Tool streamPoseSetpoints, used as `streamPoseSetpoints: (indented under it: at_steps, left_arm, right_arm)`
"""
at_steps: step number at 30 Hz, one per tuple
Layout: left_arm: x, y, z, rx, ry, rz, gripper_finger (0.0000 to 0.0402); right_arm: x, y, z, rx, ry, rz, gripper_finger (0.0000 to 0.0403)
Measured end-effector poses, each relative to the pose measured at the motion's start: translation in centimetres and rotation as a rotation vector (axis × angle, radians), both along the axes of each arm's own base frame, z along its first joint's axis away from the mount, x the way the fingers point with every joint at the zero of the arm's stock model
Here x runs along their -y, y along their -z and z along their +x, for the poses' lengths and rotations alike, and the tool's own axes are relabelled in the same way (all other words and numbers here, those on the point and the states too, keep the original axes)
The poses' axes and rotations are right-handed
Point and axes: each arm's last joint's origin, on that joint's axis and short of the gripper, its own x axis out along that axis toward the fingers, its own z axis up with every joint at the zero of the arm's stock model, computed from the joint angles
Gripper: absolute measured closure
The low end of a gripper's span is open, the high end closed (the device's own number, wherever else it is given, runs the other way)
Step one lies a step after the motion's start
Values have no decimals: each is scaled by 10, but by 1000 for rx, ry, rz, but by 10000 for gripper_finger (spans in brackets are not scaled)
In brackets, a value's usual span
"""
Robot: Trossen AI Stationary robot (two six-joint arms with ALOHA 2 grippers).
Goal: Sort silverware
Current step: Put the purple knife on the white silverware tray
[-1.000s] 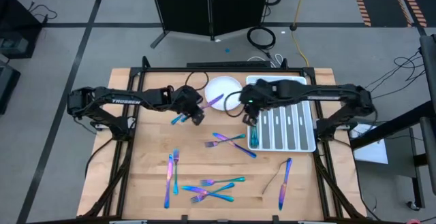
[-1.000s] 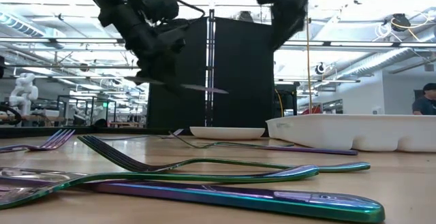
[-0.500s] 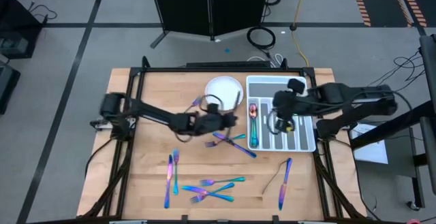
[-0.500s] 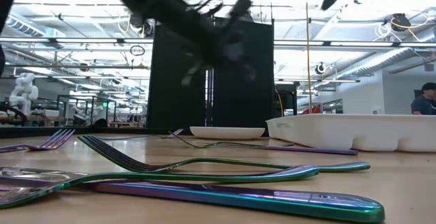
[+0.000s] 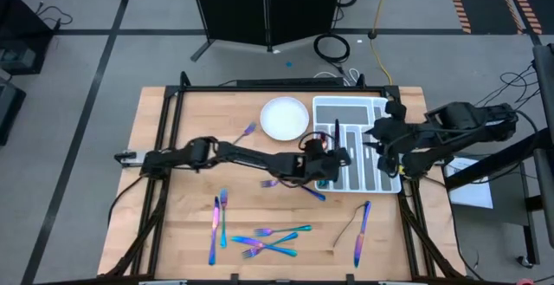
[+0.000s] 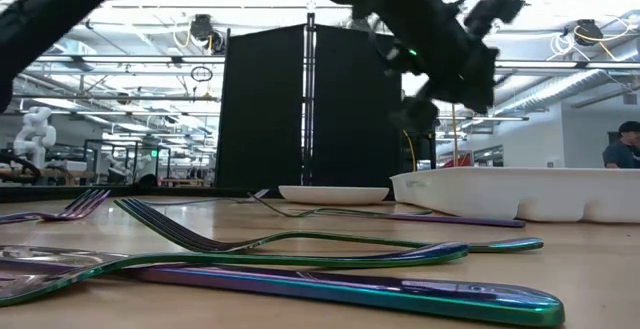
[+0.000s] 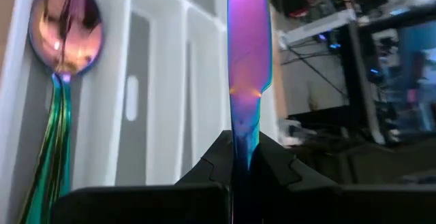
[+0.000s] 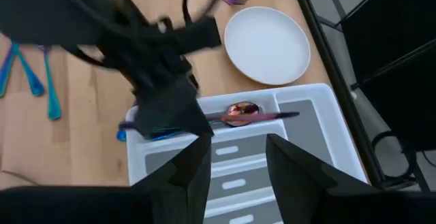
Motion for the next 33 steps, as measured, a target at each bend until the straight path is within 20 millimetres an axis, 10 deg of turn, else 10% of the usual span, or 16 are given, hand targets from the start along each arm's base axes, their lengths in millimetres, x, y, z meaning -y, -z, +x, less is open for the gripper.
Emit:
streamPoseSetpoints:
  at_steps: [13,33]
  left_arm:
    - [-4,35,27,-48,24,-133,374]
    - [-33,14,14,-167,9,-120,374]
  right_arm:
    - [-4,-3,-13,23,-45,18,271]
    - [-4,-3,-12,28,-47,13,271]
